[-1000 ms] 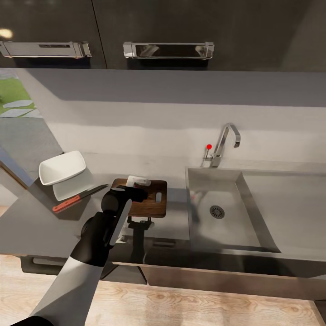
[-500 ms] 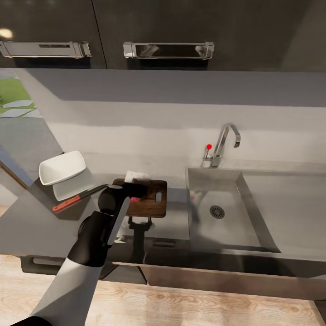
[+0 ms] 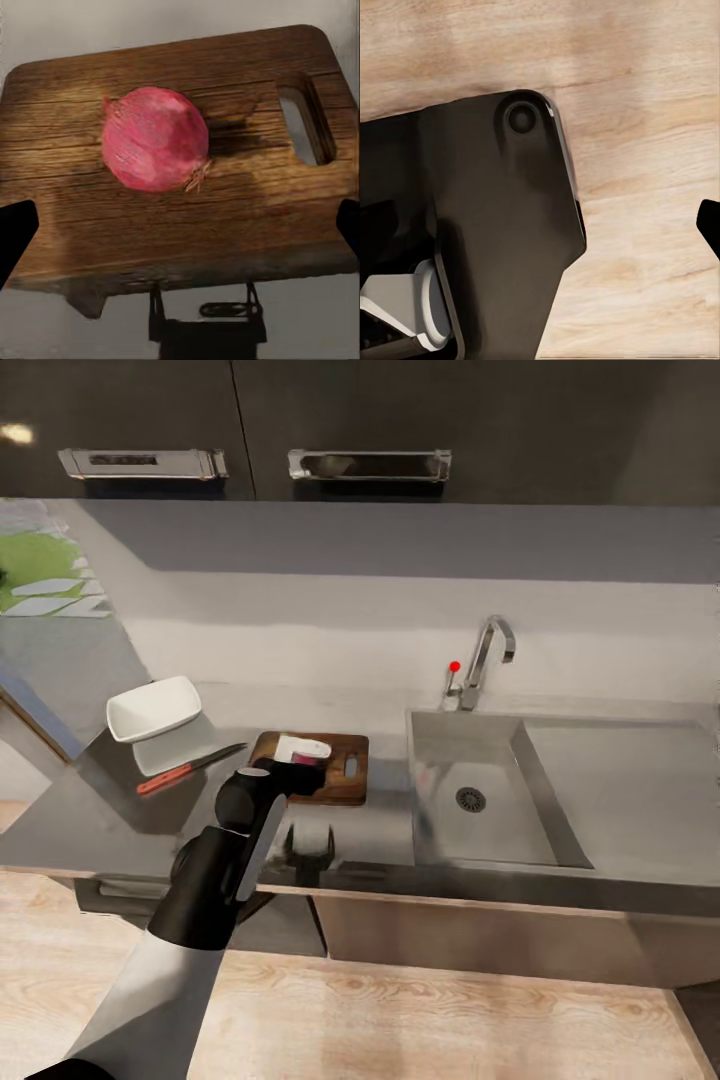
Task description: In the kitchen, take the Vidalia onion out of the sink, dice it on the chopping board with the paring knife, put the diced onion into the bowl on the countertop, then place both the paring knife and the chopping board into the sink.
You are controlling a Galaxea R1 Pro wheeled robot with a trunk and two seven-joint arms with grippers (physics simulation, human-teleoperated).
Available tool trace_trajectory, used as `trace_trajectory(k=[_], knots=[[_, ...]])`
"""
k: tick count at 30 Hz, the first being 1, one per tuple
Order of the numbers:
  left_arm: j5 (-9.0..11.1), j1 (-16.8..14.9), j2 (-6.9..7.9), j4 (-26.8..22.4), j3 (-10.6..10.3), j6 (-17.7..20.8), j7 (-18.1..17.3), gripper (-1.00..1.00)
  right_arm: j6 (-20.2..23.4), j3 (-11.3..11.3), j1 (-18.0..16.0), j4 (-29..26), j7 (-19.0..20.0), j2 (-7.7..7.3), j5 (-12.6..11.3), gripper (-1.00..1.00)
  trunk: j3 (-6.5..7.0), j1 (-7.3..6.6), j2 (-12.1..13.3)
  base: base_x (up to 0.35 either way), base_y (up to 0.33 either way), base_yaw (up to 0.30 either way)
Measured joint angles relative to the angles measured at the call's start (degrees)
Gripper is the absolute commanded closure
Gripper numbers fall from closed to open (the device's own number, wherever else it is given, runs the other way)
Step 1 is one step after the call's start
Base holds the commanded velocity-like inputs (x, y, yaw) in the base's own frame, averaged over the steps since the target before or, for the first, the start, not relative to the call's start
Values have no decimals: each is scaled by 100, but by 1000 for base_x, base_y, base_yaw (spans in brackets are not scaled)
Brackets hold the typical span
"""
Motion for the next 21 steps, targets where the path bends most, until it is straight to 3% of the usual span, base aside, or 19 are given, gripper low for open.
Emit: trace_trajectory(k=[15,21], knots=[[4,0,1,162,1,0,0,-100,0,0,0,0,0,0,0,-100,0,0,0,-334,0,0],[66,-1,1,902,-1,-9,-14,-100,0,0,0,0,0,0,0,-100,0,0,1,-334,0,0]])
